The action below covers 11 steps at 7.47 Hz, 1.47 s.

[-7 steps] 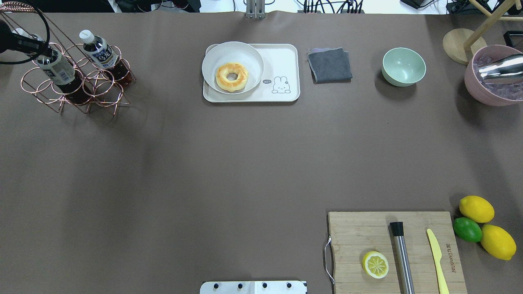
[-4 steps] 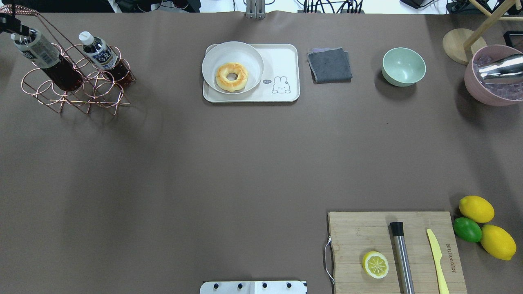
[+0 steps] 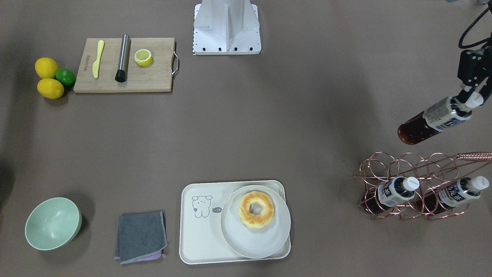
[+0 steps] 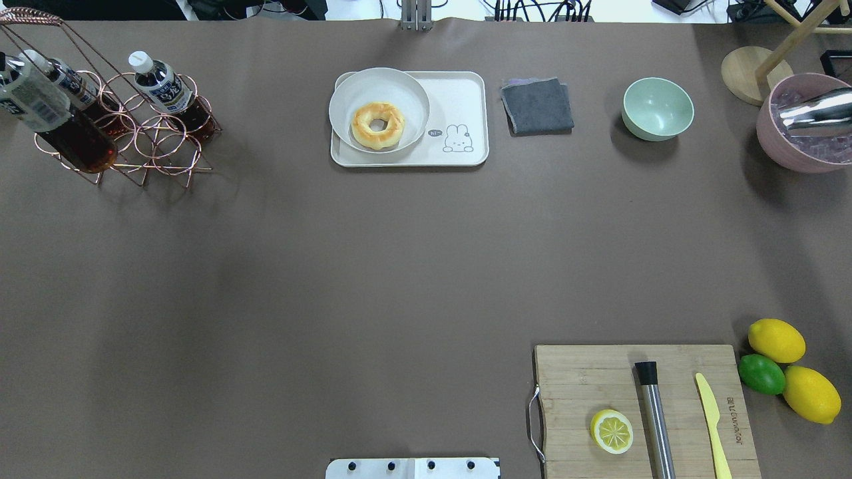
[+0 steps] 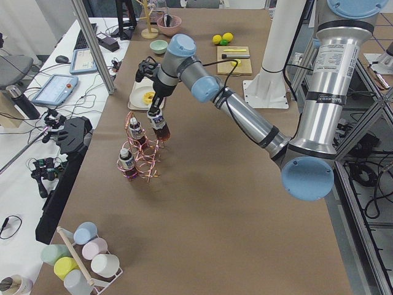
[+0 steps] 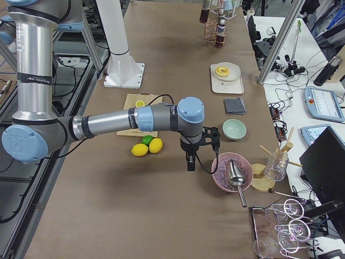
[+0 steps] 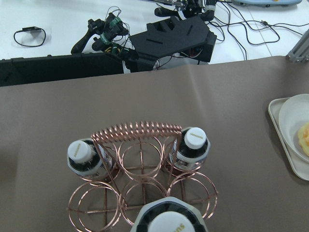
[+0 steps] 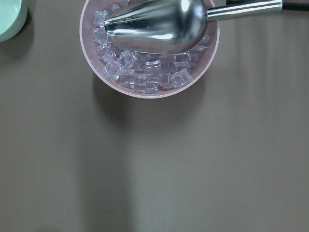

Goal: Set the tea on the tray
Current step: 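Lift the tea bottle out and carry it toward the white tray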

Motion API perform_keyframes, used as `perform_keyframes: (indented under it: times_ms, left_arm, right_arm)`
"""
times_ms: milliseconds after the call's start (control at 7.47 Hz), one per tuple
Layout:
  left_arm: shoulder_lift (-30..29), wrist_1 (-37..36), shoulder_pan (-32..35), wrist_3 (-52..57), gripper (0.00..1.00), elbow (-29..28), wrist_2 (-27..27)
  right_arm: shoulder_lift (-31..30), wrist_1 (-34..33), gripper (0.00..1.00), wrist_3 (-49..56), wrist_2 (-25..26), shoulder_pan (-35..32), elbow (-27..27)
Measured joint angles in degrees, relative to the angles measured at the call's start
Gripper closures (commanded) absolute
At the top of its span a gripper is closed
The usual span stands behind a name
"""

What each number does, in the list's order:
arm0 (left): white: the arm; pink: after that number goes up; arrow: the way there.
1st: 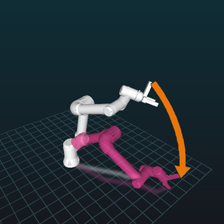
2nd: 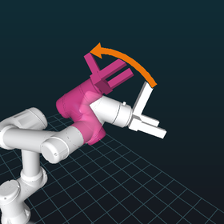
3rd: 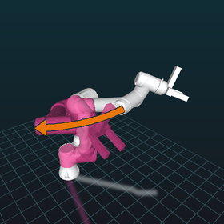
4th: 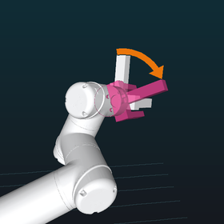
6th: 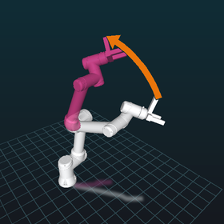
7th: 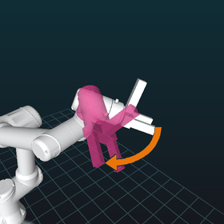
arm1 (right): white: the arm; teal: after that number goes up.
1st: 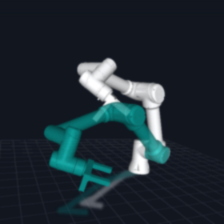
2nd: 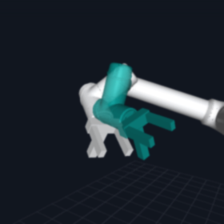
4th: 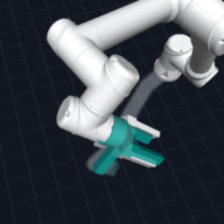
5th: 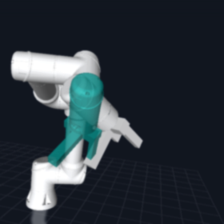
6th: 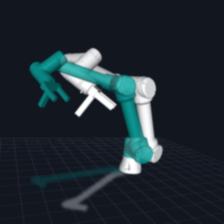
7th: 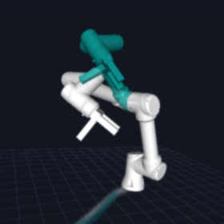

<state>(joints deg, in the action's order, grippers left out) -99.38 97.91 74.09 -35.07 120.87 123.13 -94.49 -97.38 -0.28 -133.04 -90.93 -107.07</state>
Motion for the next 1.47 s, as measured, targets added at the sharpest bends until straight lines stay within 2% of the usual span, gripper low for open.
perform_keyframes:
  times_ms: [268,402,669,1071,1205,1472]
  left_arm:
    - [-5.69,-11.48,-9.83,-9.2,1.0,6.98,-5.71]
    - [-11.43,-17.71,-17.21,-14.95,1.0,8.22,-12.13]
    - [-24.6,-28.02,-32.76,-25.74,1.0,6.46,-25.64]
    - [-36.76,-30.31,-47.18,-34.62,1.0,-3.36,-37.71]
    - [-39.55,-29.72,-50.04,-36.12,1.0,-7.05,-40.18]
    - [-40.79,-26.22,-52.69,-37.08,1.0,-11.15,-41.61]
  right_arm:
    - [0.11,0.0,0.0,0.01,-0.17,0.57,-0.05]
    - [0.2,0.01,0.0,0.02,-0.21,0.74,-0.07]
    - [0.32,0.05,0.0,0.08,-0.83,1.15,-0.13]
    - [0.1,1.85,0.0,0.07,-1.88,1.85,0.05]
    - [-0.08,2.7,0.0,0.08,-2.2,1.92,0.14]
    - [-0.34,3.18,0.0,0.21,-2.37,1.98,0.18]
